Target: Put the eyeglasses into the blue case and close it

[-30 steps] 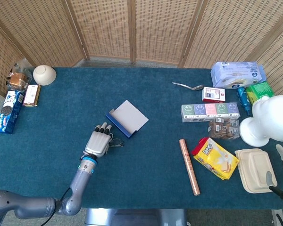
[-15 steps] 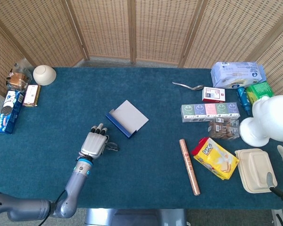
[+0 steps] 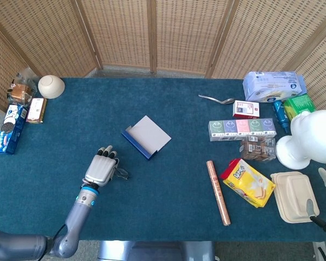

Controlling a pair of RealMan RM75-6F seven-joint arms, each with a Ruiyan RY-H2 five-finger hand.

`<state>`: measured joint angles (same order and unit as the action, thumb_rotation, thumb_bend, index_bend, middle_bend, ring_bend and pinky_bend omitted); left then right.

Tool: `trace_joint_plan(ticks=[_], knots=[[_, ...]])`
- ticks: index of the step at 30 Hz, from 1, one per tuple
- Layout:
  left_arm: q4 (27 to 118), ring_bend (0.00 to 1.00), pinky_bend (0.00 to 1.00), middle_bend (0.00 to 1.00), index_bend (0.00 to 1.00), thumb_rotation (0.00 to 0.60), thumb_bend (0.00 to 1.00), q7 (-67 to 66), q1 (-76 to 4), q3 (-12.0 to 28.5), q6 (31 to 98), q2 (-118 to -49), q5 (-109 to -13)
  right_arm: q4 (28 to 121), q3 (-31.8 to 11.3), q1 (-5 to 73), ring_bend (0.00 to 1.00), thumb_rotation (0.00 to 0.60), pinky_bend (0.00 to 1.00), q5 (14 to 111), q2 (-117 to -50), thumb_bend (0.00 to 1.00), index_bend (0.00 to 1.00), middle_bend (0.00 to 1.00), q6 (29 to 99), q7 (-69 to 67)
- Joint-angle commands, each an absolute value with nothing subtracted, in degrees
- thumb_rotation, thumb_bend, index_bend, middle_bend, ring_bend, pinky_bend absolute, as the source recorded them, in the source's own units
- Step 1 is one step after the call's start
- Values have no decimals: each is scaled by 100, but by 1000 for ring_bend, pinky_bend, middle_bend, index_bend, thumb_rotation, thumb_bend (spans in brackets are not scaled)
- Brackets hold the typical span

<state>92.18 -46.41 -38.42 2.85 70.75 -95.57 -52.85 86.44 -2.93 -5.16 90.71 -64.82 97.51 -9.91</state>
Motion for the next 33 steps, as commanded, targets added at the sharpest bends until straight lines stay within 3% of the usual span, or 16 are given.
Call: trace_joint_plan(ticks=[1, 15, 21, 33], knots=[[9339, 125, 160, 280, 615, 600, 590, -4532, -3780, 296, 7132, -9422, -5410, 8633, -296, -509, 146, 555, 338, 9068, -6496, 481, 0, 142, 9741, -996], [9440, 126, 153, 268, 607, 600, 584, -4355, -4129, 853, 6771, -9051, -5610, 8765, -269, -583, 140, 558, 338, 9098, -6455, 482, 0, 142, 9834, -846], [8942, 125, 140, 264, 605, 600, 584, -4138, -4552, 1268, 6281, -9179, -5495, 8883, -245, -650, 141, 555, 337, 9080, -6422, 482, 0, 142, 9879, -743], [7641, 121, 133, 252, 603, 600, 579, -3740, -5405, 1682, 5407, -9732, -5466, 8988, -238, -783, 140, 556, 338, 8991, -6390, 482, 0, 142, 9972, -655]])
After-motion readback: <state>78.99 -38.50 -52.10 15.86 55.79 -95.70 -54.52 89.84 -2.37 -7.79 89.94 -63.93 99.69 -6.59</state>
